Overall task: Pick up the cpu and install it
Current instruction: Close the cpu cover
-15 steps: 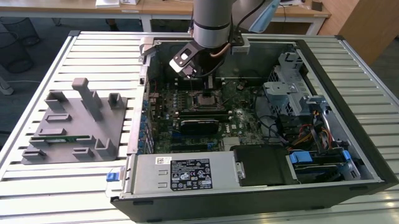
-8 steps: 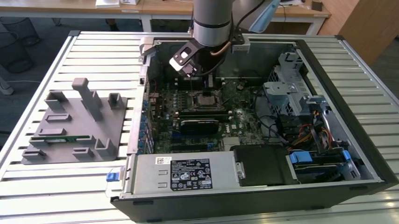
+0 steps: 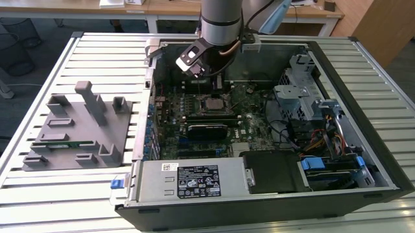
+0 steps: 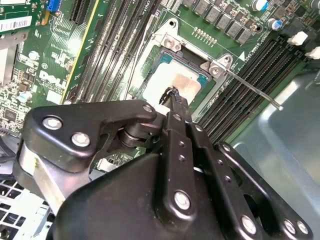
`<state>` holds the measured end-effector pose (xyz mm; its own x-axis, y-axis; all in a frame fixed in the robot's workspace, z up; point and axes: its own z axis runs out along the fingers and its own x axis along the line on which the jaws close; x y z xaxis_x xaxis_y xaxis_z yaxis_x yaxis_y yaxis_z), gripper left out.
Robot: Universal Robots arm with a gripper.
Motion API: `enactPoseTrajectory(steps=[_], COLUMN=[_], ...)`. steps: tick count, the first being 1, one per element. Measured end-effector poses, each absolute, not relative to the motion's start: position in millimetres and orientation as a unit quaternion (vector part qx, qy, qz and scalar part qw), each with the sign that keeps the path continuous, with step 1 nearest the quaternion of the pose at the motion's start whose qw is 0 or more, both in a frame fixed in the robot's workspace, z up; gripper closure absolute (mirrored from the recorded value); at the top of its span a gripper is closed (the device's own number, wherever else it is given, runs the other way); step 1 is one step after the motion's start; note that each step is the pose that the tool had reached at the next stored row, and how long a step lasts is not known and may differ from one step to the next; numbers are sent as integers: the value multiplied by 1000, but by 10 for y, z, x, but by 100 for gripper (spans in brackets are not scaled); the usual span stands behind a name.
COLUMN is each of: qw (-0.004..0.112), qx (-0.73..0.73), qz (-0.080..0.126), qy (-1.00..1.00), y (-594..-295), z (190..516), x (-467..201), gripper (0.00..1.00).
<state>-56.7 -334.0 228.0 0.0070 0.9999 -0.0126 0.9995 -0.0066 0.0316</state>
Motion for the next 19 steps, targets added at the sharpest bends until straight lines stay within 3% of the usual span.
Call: enactPoseTrajectory(steps=[10,19], qw=[16,15], qx=[709,709], qz=[7,7], qy=[705,705], y=[-3340,-3340], z=[2391,2724], x=[-577,-580], gripper=[89,89])
